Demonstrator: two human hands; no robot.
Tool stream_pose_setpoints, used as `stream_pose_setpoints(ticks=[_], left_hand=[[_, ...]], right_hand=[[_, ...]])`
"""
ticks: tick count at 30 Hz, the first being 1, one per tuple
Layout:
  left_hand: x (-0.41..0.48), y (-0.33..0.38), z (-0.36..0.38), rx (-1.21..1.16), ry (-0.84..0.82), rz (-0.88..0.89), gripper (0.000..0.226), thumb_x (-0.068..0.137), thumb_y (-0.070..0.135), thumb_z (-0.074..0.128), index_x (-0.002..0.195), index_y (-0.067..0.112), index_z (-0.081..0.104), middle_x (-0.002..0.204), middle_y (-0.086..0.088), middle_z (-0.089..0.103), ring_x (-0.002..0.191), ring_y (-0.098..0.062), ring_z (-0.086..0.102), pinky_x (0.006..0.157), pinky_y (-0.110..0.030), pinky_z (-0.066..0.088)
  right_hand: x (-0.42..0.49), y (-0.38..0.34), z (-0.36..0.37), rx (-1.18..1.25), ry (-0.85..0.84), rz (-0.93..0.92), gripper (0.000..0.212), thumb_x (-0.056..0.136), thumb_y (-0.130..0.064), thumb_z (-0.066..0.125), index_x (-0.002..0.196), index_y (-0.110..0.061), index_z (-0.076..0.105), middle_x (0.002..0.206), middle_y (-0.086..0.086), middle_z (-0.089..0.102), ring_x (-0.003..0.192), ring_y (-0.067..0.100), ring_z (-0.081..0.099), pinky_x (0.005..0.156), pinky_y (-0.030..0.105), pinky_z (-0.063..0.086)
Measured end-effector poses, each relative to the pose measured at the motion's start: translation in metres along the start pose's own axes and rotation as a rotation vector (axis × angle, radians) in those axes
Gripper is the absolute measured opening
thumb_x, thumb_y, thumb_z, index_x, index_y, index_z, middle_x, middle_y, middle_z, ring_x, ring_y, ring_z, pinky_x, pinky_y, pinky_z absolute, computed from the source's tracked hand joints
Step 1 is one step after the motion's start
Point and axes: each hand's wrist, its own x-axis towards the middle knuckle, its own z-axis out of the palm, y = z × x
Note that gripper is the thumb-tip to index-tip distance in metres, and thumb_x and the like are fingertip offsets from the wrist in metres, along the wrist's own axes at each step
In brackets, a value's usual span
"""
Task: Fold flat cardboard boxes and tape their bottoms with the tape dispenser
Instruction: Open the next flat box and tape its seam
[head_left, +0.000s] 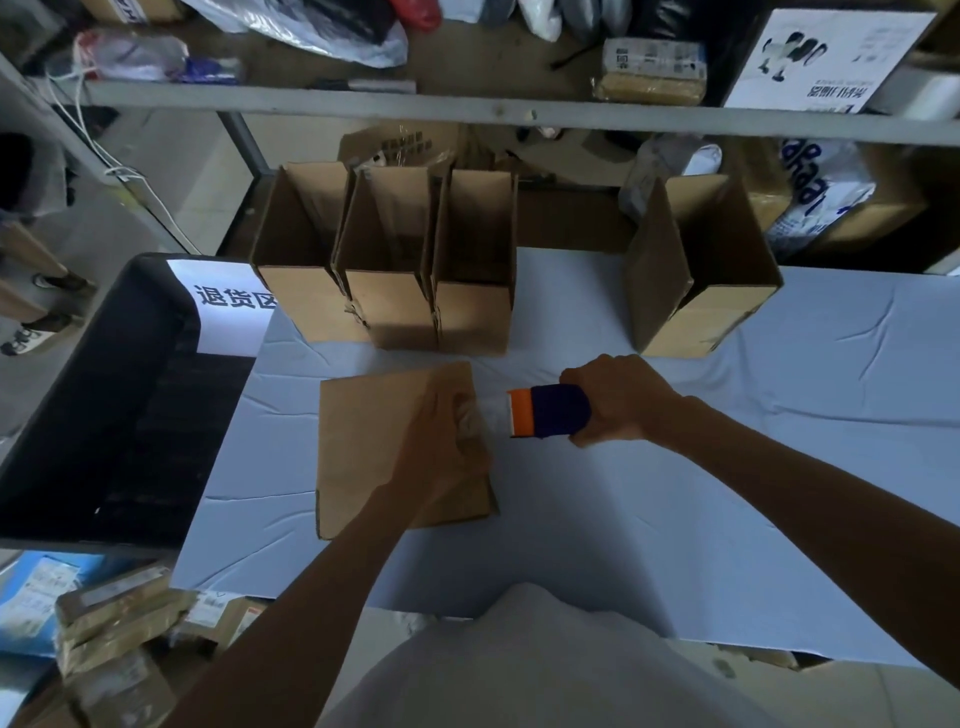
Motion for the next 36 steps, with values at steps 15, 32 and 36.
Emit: stream_pose_setpoints(ticks=[15, 32, 36], left_hand=[[0.007, -0.001, 0.006, 0.032, -0.033, 0.063, 0.089, 0.067, 0.026, 0.082, 0.139, 0.006, 0.033, 0.143, -0.014, 0.033, 0.131, -0.031, 0.034, 0.107, -0.036, 0.03], [-0.004, -0.014, 0.001, 0.044, -0.009, 0.159, 0.059, 0.067, 0.034, 0.069, 0.123, 0.018, 0.053, 0.118, -0.008, 0.043, 0.1, -0.024, 0.046, 0.089, -0.032, 0.04], [0.001, -0.011, -0.011, 0.259, -0.065, 0.315, 0.044, 0.075, 0.033, 0.064, 0.115, 0.016, 0.06, 0.115, -0.01, 0.051, 0.109, -0.028, 0.04, 0.095, -0.031, 0.035]], right_hand=[[0.039, -0.066, -0.013, -0.304, -0.057, 0.0, 0.044, 0.067, -0.029, 0.078, 0.105, -0.016, 0.058, 0.091, 0.0, 0.06, 0.084, 0.017, 0.062, 0.066, 0.026, 0.038], [0.002, 0.022, -0.035, -0.253, -0.172, 0.125, 0.056, 0.062, -0.04, 0.078, 0.106, -0.018, 0.051, 0.087, -0.001, 0.055, 0.083, 0.017, 0.059, 0.069, 0.026, 0.048], [-0.001, 0.038, -0.031, -0.092, -0.077, 0.126, 0.059, 0.061, -0.042, 0.078, 0.111, -0.023, 0.055, 0.097, -0.004, 0.063, 0.087, 0.013, 0.057, 0.072, 0.023, 0.047]])
